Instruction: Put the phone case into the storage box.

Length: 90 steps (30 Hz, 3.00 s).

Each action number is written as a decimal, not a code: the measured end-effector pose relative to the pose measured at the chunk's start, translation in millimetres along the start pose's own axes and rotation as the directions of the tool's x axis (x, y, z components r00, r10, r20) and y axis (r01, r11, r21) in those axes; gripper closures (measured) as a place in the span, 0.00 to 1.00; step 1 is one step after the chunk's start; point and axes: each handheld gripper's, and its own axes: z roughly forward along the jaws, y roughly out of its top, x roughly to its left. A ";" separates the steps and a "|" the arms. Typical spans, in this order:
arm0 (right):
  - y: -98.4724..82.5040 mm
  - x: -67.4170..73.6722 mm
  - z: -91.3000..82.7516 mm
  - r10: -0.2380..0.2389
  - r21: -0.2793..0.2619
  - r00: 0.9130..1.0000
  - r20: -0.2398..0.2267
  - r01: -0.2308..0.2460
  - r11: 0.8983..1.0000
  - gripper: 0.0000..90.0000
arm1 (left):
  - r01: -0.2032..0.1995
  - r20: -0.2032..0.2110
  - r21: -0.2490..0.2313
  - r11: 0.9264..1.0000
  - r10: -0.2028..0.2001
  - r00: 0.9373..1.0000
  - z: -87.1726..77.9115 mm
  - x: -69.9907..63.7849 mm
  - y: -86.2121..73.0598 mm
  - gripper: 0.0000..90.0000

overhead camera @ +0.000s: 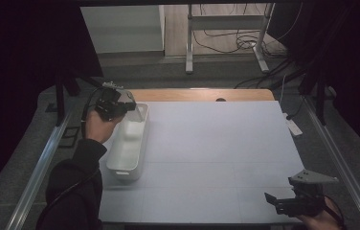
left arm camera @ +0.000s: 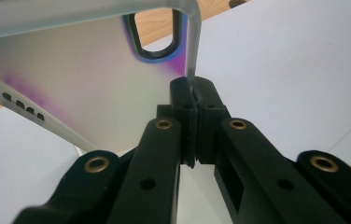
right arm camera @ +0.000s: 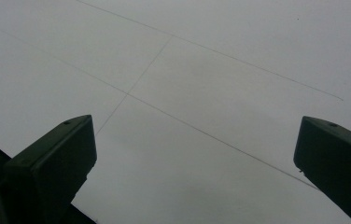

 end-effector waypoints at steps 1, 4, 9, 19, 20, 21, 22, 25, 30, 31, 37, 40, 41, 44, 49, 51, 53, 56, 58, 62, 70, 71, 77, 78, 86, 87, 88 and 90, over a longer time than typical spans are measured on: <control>-0.1 0.0 -0.1 0.000 0.000 1.000 0.000 0.000 1.000 0.00 | 0.004 -0.004 0.002 1.000 -0.004 1.000 2.8 0.8 -0.3 0.98; -0.2 0.1 -0.3 -0.001 0.000 1.000 -0.001 0.001 1.000 0.00 | 0.011 -0.008 0.005 1.000 -0.011 1.000 6.7 2.1 -0.8 0.98; -0.4 0.0 -0.6 0.000 0.000 1.000 -0.002 0.000 1.000 0.00 | 0.020 -0.017 0.008 1.000 -0.020 1.000 14.1 3.9 -1.8 0.98; -0.2 0.5 0.2 -0.006 0.009 1.000 -0.002 0.006 1.000 0.00 | 0.028 -0.031 0.024 0.999 -0.027 0.999 33.1 3.4 -1.2 0.98; -0.2 0.4 0.3 -0.006 0.009 1.000 -0.006 0.006 1.000 0.00 | 0.029 -0.033 0.024 0.999 -0.028 0.999 34.4 3.2 -1.2 0.98; -0.2 0.4 0.4 -0.007 0.010 1.000 -0.007 0.007 1.000 0.00 | 0.029 -0.036 0.027 0.999 -0.028 0.999 36.0 3.0 -1.1 0.98; -0.2 0.4 0.5 -0.009 0.011 1.000 -0.008 0.009 1.000 0.00 | 0.028 -0.041 0.029 0.999 -0.027 0.999 38.1 2.9 -1.1 0.98; -0.1 0.5 0.8 -0.009 0.015 1.000 -0.009 0.010 1.000 0.00 | 0.030 -0.045 0.035 0.999 -0.029 0.999 41.5 2.8 -1.3 0.98; 0.0 0.7 1.5 -0.012 0.019 1.000 -0.011 0.012 1.000 0.00 | 0.040 -0.051 0.040 0.998 -0.038 0.998 48.2 3.6 -2.9 0.98; 0.1 0.9 1.7 -0.015 0.022 1.000 -0.012 0.015 1.000 0.00 | 0.039 -0.051 0.043 0.998 -0.037 0.998 49.2 3.9 -3.0 0.98; 0.2 1.0 2.1 -0.014 0.026 1.000 -0.005 0.014 1.000 0.00 | 0.044 -0.063 0.055 0.998 -0.041 0.997 56.0 4.8 -4.0 0.98; 0.2 0.9 2.2 -0.012 0.026 1.000 -0.004 0.012 1.000 0.00 | 0.048 -0.066 0.060 0.997 -0.044 0.997 59.0 5.3 -4.9 0.98; 0.2 1.0 2.2 -0.013 0.028 1.000 -0.003 0.014 1.000 0.00 | 0.049 -0.067 0.063 0.997 -0.044 0.997 60.1 5.6 -5.2 0.98; 0.4 1.1 2.5 -0.015 0.032 1.000 -0.004 0.015 0.999 0.00 | 0.052 -0.074 0.071 0.996 -0.047 0.996 64.0 6.4 -6.3 0.98; 0.5 1.6 3.2 -0.019 0.036 1.000 -0.005 0.019 0.999 0.00 | 0.058 -0.082 0.080 0.995 -0.052 0.995 68.3 7.7 -7.5 0.98; 0.6 1.7 3.4 -0.020 0.039 1.000 -0.005 0.020 0.999 0.00 | 0.063 -0.085 0.082 0.995 -0.056 0.995 70.3 8.3 -8.0 0.98; 0.6 1.8 3.6 -0.020 0.040 1.000 -0.005 0.020 0.999 0.00 | 0.067 -0.087 0.084 0.994 -0.060 0.994 71.9 8.8 -8.4 0.98; 0.7 1.9 3.7 -0.021 0.043 1.000 -0.002 0.021 0.999 0.00 | 0.071 -0.090 0.089 0.994 -0.063 0.994 74.8 9.3 -9.0 0.98; 0.8 2.0 3.8 -0.023 0.045 1.000 -0.002 0.023 0.999 0.00 | 0.072 -0.089 0.096 0.993 -0.063 0.994 77.8 9.4 -9.3 0.98; 0.8 2.2 4.0 -0.023 0.047 1.000 -0.002 0.023 0.999 0.00 | 0.077 -0.088 0.093 0.993 -0.068 0.994 81.5 9.6 -9.4 0.98; 0.8 2.5 4.2 -0.028 0.048 1.000 -0.004 0.028 0.998 0.00 | 0.074 -0.096 0.095 0.993 -0.064 0.993 88.2 7.8 -6.5 0.98; 0.7 2.7 4.4 -0.030 0.047 1.000 -0.004 0.030 0.998 0.00 | 0.076 -0.097 0.094 0.993 -0.067 0.993 88.7 8.0 -6.3 0.98; 0.7 2.8 4.5 -0.033 0.048 0.999 -0.004 0.033 0.998 0.00 | 0.090 -0.100 0.079 0.993 -0.082 0.992 92.4 9.9 -5.0 0.97; 0.7 2.8 4.5 -0.033 0.048 0.999 -0.004 0.033 0.998 0.00 | 0.092 -0.100 0.075 0.993 -0.084 0.991 92.9 10.4 -4.9 0.97; 0.6 3.1 4.1 -0.036 0.048 0.999 -0.003 0.036 0.998 0.00 | 0.106 -0.104 0.065 0.992 -0.099 0.990 97.3 13.4 -3.8 0.93; 0.6 3.1 4.0 -0.036 0.048 0.999 -0.003 0.036 0.998 0.00 | 0.107 -0.102 0.062 0.992 -0.101 0.990 97.7 14.2 -4.0 0.91; 0.6 3.1 4.0 -0.036 0.048 0.999 -0.003 0.036 0.998 0.00 | 0.107 -0.102 0.062 0.992 -0.101 0.990 97.7 14.2 -4.0 0.91; 0.6 3.2 4.1 -0.037 0.049 0.999 -0.004 0.037 0.998 0.00 | 0.106 -0.099 0.057 0.993 -0.100 0.990 97.2 14.4 -3.8 0.91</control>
